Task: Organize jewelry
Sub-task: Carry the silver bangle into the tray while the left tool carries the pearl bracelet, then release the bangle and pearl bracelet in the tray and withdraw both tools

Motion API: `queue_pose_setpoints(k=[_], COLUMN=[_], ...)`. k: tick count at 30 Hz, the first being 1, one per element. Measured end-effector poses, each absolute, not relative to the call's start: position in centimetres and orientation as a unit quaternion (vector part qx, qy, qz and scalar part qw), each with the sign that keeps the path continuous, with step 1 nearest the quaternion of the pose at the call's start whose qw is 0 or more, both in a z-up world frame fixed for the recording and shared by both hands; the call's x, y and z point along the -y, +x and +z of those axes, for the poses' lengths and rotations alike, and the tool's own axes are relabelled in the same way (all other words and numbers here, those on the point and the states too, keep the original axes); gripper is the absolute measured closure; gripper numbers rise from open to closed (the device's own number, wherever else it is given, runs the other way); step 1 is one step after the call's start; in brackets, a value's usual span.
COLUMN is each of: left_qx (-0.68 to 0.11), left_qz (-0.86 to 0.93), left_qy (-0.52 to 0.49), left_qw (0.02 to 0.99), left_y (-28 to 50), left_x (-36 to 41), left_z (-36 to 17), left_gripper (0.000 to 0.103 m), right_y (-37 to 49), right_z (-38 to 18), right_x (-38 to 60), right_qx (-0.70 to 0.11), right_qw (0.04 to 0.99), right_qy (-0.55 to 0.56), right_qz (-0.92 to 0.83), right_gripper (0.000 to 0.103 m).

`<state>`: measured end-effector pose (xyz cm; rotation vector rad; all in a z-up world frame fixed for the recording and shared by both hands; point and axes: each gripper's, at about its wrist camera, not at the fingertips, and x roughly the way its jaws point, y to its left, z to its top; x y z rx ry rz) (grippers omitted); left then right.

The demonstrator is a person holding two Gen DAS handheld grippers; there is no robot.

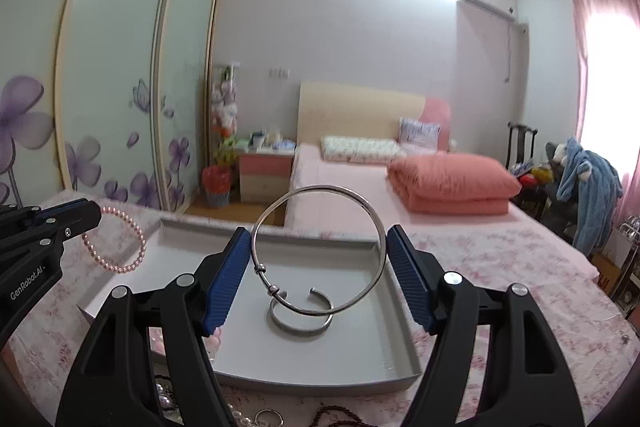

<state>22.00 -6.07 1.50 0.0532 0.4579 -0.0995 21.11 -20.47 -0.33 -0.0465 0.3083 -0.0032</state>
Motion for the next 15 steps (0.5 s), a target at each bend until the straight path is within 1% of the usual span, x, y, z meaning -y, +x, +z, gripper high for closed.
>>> queue_pose_setpoints(k=[7, 14, 15], left_qx=[-0.259, -0.286, -0.29], left_qz=[-0.063, -0.068, -0.067], left_qy=[0.02, 0.015, 0.013], left_qw=[0.964, 0.956, 0.955], left_y=[25.2, 27.0, 27.2], left_x=[5.8, 6.0, 6.0], left_z=[-0.9, -2.8, -3.0], left_gripper=[0.096, 0.096, 0.094], right_y=[24.3, 25.7, 25.7], right_z=[-2.9, -4.0, -4.1], right_x=[19.9, 19.3, 19.1], right_qx=[-0.234, -0.264, -0.268], right_qw=[0.972, 0.964, 0.962], right_qy=[-0.026, -0.029, -0.028], right_qz=[0.023, 0.032, 0.038], right_gripper=[0.033, 0.032, 0.031])
